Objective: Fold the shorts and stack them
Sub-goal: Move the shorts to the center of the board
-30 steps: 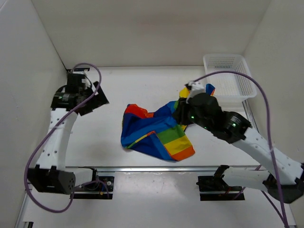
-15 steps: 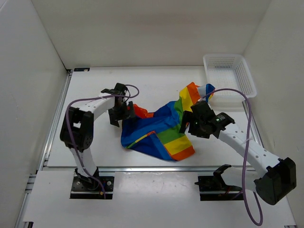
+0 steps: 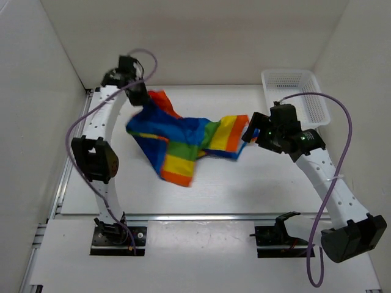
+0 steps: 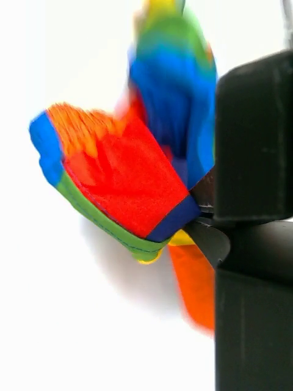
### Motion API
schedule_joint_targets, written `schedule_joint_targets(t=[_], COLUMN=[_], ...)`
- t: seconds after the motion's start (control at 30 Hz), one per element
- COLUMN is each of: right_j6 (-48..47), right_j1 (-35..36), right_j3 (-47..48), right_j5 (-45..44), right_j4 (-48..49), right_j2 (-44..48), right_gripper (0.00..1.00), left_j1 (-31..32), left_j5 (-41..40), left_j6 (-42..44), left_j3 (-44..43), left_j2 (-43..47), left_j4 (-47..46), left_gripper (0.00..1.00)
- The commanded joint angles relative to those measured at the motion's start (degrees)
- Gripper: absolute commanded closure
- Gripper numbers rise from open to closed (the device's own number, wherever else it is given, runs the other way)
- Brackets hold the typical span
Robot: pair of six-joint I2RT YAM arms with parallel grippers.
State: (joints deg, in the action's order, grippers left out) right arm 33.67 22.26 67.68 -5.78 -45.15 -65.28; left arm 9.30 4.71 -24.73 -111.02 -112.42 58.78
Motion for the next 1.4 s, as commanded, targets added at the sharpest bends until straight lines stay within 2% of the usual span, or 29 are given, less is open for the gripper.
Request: schedule_joint_targets(t=[0.0,0.07,0.13,0.23,0.27,0.33,0.37,0.47,0.53,0.57,0.6,0.63,0.67,0.77,0.8,0.83,0.87,0.9,0.97,1.0,1.03,1.07,1.1,1.13,1.2,1.3,1.37], right_j6=[-2.38,-2.90,-2.91,-4.05,-4.05,-5.10,-5.11,-5.72,-5.72,-5.72,-5.72,-5.72,-5.72,-5.72,-5.72,-5.72,-5.11,-5.11,-5.11,-5.11,-4.58,-4.58,-4.58,-4.58,-5.10,-5.63,-6.25], right_j1=[-2.65,-5.11,-7.74,-11.08,-11.88,-14.26,-15.05,-16.81,-17.43,-17.43,-17.43,-17.43,-17.43,-17.43,-17.43,-17.43,-17.43,-17.43,-17.43,-17.43,-17.43,-17.43,-17.43,-17.43,-17.43,-17.43,-17.43], right_j3=[5.87,7.28,8.43,8.43,7.65,5.20,4.22,0.01,-3.76,-4.91,-6.06,-8.07,-8.87,-11.59,-12.21,-12.92,-14.32,-14.94,-16.95,-17.66,-18.37,-18.90,-19.42,-20.30,-21.09,-22.32,-22.33], right_j5=[1.74,1.12,0.51,-1.42,-1.43,-1.43,-1.43,-0.72,-0.72,-0.72,-0.72,-0.72,0.15,2.34,3.05,4.54,5.25,6.04,7.79,9.37,9.91,10.43,10.96,10.97,12.37,12.90,12.90], right_j4=[-0.29,-0.29,-0.29,-0.29,-0.29,-0.29,-0.29,-0.82,-0.82,-0.82,-0.82,-0.82,-0.82,-0.30,-0.29,0.23,0.76,0.76,1.29,1.81,1.82,1.82,2.34,2.34,2.34,2.34,2.34], right_j2=[0.24,0.24,1.81,3.40,4.36,5.25,5.86,6.39,7.09,7.61,7.62,7.62,7.62,8.15,8.15,8.67,8.67,9.28,9.29,9.29,9.29,9.29,9.29,9.29,9.29,9.29,9.29], right_gripper=[0.00,0.00,0.00,0.00,0.00,0.00,0.00,0.00,0.00,0.00,0.00,0.00,0.00,0.00,0.00,0.00,0.00,0.00,0.00,0.00,0.00,0.00,0.00,0.00,0.00,0.00,0.00], left_j1=[3.43,7.82,12.73,19.59,24.31,28.39,32.15,38.83,40.44,40.45,40.45,40.45,40.45,38.35,36.25,35.27,34.30,32.64,31.40,30.87,30.87,30.26,30.25,28.86,27.10,23.67,22.52], left_j5=[-3.92,-2.00,2.04,3.99,3.47,3.46,1.20,-4.52,-5.50,-4.63,-4.62,-4.62,-5.14,-5.15,-5.15,-5.15,-5.15,-5.15,-5.68,-6.55,-6.56,-5.86,-4.72,-3.58,-0.24,1.53,1.53], left_j6=[5.12,6.79,7.32,7.86,6.72,4.88,2.52,-2.41,-6.29,-6.82,-7.34,-7.96,-7.96,-7.96,-7.96,-7.96,-7.96,-7.96,-8.66,-9.28,-10.59,-11.12,-11.13,-12.52,-13.32,-13.85,-13.85], left_j3=[-21.02,-35.14,-36.81,-24.20,-15.89,-8.28,-1.63,8.25,15.12,16.18,16.80,16.80,16.80,14.35,13.82,13.82,13.82,12.95,9.96,8.99,7.76,7.75,8.62,11.24,13.80,15.13,14.61], left_j2=[4.15,0.46,1.49,7.88,9.40,12.21,12.75,14.94,15.47,15.48,15.48,16.17,16.79,18.82,19.60,19.61,19.00,16.82,13.30,9.54,7.85,6.53,5.73,5.20,4.41,2.48,0.72], left_j4=[6.76,10.37,10.22,3.22,1.53,-0.94,-1.56,-3.49,-4.91,-4.91,-4.91,-4.91,-4.39,-3.77,-3.76,-3.76,-3.16,-2.45,0.70,3.33,4.22,4.23,3.71,0.75,-2.34,-4.64,-5.17], left_gripper=[0.90,0.90,0.90,0.90,0.90,0.90,0.90,0.90,0.74,0.62,0.37,0.22,0.02,0.01,0.09,0.18,0.44,0.57,0.75,0.79,0.71,0.52,0.22,0.10,0.06,0.15,0.26])
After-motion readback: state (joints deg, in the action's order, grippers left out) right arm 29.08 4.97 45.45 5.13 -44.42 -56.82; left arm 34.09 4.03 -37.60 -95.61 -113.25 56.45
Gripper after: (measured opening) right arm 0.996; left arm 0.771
